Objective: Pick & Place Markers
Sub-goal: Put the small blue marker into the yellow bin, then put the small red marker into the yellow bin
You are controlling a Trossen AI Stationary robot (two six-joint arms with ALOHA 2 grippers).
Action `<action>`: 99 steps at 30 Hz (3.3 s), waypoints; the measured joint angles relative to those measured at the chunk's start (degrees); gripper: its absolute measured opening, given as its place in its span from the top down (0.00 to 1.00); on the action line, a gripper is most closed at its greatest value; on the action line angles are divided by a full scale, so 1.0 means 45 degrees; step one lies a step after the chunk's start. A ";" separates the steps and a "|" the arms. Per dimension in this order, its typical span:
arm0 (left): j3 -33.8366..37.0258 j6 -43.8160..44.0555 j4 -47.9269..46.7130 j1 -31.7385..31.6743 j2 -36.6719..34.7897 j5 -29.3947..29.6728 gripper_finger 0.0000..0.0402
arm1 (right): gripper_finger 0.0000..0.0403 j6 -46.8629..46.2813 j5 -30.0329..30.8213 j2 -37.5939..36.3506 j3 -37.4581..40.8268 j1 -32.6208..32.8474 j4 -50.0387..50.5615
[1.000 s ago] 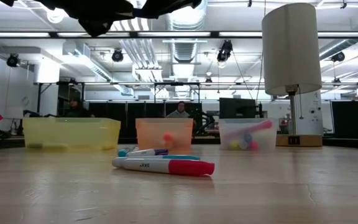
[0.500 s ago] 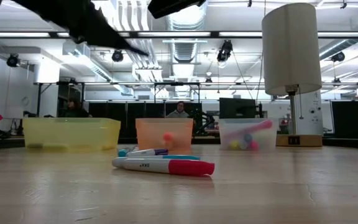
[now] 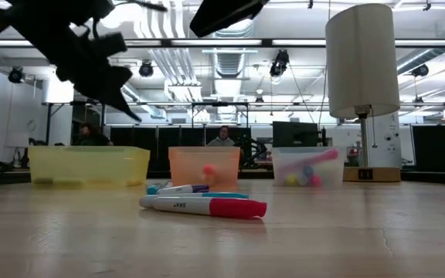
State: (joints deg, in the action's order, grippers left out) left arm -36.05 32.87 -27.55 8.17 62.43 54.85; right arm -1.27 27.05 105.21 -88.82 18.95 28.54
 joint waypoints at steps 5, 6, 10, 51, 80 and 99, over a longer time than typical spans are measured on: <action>0.0395 0.0658 -0.0104 -0.1063 0.0000 -0.1507 0.91 | 0.56 -0.0066 0.0005 0.0000 0.0161 -0.0001 -0.0006; 0.0510 0.0830 -0.0098 -0.1245 0.0000 -0.1817 0.91 | 0.56 -0.0066 0.0000 0.0000 0.0183 0.0003 -0.0011; 0.0954 0.1032 -0.0098 -0.1994 0.0000 -0.2546 0.91 | 0.57 -0.0069 0.0005 0.0000 0.0195 -0.0021 -0.0016; 0.1093 -0.1764 0.7695 -0.0942 -0.0169 -0.7044 0.65 | 0.58 -0.2893 -0.3383 -0.0019 0.4355 -0.0061 -0.4751; 0.1106 -0.5104 1.1888 0.2766 -0.1449 -0.8585 0.65 | 0.68 -0.8021 -0.3346 0.2826 0.4139 0.1625 -0.6175; 0.1167 -0.5311 1.1930 0.2797 -0.1525 -0.8455 0.65 | 0.87 -0.8454 -0.3021 0.3400 0.4075 0.1767 -0.5199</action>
State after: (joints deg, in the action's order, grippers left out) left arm -30.80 8.97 26.14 20.75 55.57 16.80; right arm -39.31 13.45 120.51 -70.48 26.89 5.15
